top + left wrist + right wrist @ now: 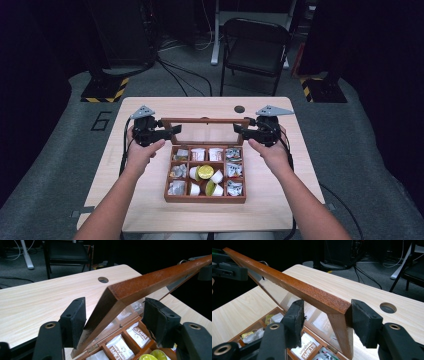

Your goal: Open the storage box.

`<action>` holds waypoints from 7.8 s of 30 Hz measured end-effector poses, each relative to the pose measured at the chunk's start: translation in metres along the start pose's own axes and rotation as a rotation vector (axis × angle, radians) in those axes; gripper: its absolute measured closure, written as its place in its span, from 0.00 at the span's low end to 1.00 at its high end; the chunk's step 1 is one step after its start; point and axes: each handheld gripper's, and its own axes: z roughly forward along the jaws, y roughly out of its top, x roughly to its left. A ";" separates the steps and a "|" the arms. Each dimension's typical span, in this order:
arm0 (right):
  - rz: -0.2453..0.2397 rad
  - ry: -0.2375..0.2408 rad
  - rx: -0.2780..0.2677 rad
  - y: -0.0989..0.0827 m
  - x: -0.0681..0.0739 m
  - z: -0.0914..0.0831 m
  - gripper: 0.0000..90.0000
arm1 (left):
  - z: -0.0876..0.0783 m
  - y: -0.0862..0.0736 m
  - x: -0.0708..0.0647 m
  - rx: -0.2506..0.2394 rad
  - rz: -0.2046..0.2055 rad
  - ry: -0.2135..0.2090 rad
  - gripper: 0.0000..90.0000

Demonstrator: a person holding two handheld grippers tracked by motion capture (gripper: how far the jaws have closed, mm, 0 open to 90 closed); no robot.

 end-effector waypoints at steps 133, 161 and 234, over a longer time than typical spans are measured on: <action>0.070 -0.058 0.076 -0.084 -0.039 0.075 0.59 | 0.064 -0.075 0.038 0.063 -0.121 0.081 0.48; 0.216 -0.051 0.117 -0.083 -0.050 0.089 0.62 | 0.074 -0.078 0.048 0.079 -0.199 0.109 0.57; 0.389 -0.012 0.169 -0.093 -0.067 0.103 0.58 | 0.093 -0.079 0.051 0.192 -0.268 0.133 0.38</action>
